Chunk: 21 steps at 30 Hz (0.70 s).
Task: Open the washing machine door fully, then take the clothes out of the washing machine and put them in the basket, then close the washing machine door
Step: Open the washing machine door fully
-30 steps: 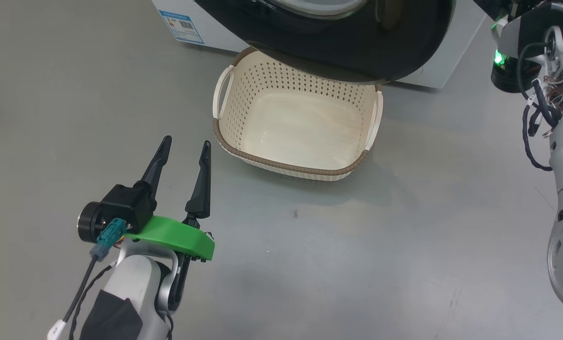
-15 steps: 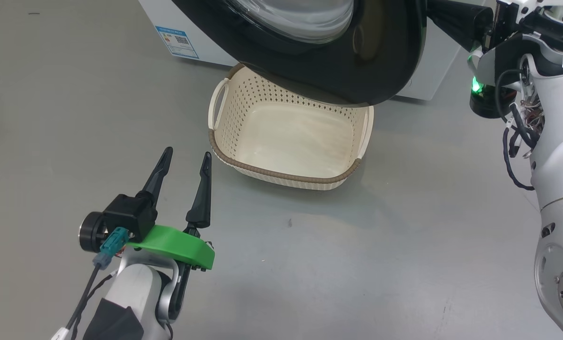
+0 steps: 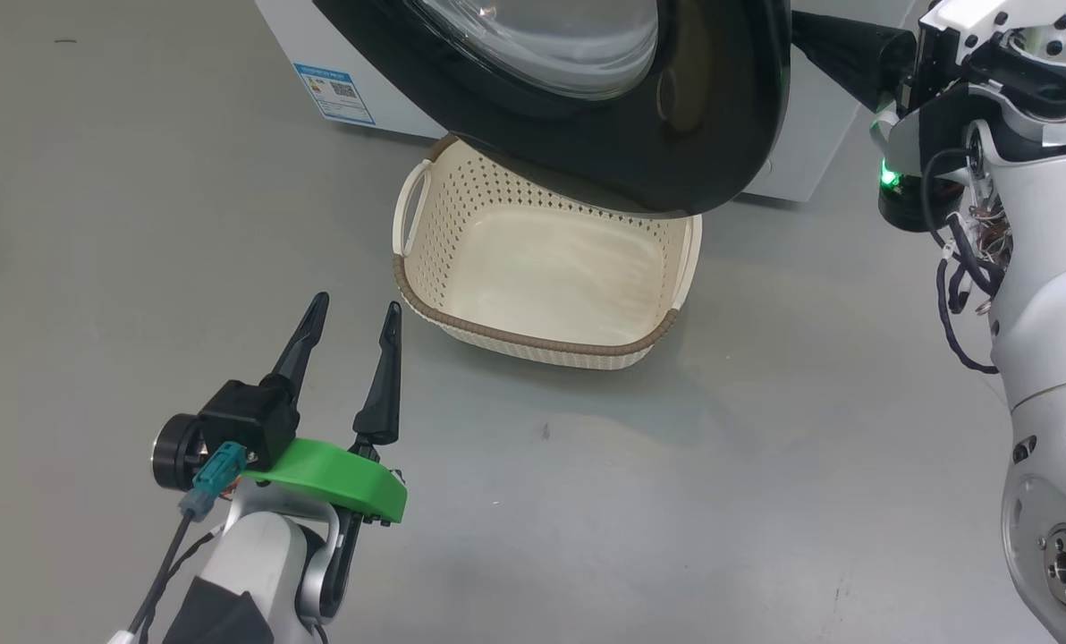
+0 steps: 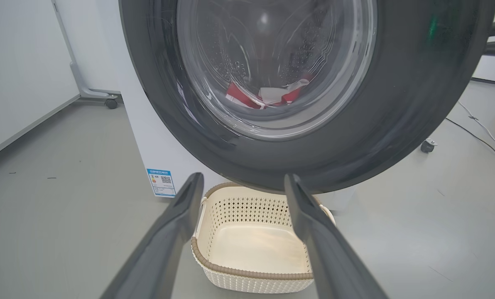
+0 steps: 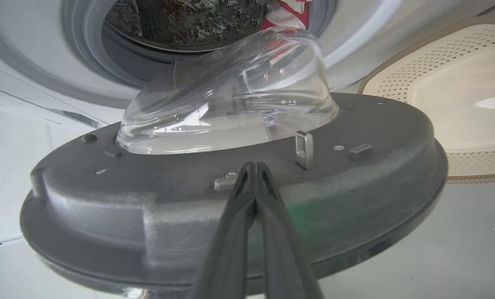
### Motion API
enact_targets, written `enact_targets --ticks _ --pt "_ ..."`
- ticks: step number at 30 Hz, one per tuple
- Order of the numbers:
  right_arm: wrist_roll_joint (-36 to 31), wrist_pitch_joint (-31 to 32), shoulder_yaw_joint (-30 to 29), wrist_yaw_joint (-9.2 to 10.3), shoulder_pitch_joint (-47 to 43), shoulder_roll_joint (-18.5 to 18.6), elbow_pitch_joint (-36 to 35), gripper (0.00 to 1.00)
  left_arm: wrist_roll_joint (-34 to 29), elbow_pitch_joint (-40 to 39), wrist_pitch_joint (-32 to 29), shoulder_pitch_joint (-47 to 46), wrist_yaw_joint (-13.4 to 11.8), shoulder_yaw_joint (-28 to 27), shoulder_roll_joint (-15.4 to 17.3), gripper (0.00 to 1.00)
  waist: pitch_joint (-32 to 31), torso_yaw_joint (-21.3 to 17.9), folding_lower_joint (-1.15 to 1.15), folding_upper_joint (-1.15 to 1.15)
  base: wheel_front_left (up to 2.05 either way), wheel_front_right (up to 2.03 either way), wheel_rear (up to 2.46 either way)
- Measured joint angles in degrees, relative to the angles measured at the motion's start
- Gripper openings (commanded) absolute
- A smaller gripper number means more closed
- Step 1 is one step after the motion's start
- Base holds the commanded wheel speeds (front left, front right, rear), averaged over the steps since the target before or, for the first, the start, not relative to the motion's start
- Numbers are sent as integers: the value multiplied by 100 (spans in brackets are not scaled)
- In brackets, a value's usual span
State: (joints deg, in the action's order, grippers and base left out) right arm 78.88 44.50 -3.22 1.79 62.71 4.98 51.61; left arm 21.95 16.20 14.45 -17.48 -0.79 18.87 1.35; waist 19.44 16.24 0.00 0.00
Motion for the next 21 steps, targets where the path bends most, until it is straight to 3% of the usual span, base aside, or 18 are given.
enact_targets --ticks 7,9,14,21 --pt "-757 -709 372 -695 -334 243 -247 0 -19 35 0 60 0 -36 2 100 -165 -23 0 0 0 0 0" --pt "-1029 -944 521 -800 -432 378 -326 0 -35 51 0 118 0 -47 3 100 -235 -37 0 0 0 0 0" --pt "-1357 -1461 666 -876 -745 492 -510 0 -35 99 0 202 -44 -102 4 100 -447 -82 0 0 0 0 0" --pt "-2347 -2083 1503 -878 -1269 724 -962 0 -35 158 -1 456 -96 -242 12 100 -812 -185 0 0 0 0 0"
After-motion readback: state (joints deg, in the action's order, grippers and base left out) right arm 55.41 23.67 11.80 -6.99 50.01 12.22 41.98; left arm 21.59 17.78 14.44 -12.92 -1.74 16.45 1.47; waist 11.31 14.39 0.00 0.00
